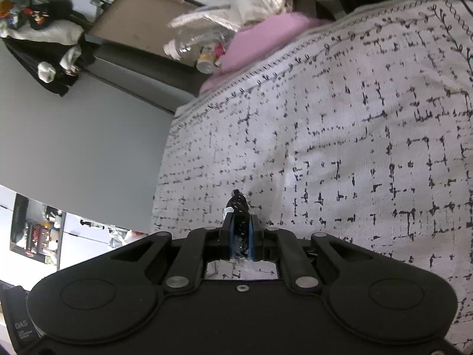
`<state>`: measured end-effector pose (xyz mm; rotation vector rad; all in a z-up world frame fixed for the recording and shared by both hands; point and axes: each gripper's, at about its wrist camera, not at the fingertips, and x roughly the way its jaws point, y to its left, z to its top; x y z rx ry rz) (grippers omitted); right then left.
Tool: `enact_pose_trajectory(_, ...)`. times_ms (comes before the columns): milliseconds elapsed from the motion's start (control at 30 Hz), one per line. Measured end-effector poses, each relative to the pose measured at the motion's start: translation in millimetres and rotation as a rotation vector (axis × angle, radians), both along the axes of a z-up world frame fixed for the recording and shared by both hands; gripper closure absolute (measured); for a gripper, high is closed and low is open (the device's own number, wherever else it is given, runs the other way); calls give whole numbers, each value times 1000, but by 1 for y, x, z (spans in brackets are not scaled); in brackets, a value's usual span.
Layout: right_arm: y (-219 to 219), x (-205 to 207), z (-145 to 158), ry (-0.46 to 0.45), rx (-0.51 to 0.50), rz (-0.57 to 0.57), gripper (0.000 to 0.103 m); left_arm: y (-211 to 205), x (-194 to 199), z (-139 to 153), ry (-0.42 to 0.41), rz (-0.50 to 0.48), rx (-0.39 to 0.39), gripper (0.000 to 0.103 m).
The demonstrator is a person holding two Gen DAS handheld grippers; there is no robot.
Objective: Organize soft objects
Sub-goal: 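Carry the burger plush over the box with the left gripper while the right carries the bagged item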
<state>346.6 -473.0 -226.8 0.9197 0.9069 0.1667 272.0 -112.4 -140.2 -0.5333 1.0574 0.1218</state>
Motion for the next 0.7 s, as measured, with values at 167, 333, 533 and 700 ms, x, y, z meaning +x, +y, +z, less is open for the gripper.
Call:
enact_pose_trajectory(167, 1, -10, 13, -52, -5, 26, 94, 7, -15, 19, -30, -9, 15, 55)
enact_pose_trajectory(333, 2, -16, 25, -95, 14, 44, 94, 18, -31, 37, -57, -22, 37, 55)
enact_pose_trajectory(533, 14, -19, 40, -147, 19, 82, 94, 30, -44, 56, -93, -36, 54, 55)
enact_pose_trajectory(700, 28, -21, 53, -185, 10, 117, 94, 45, -50, 69, -115, -43, 66, 55)
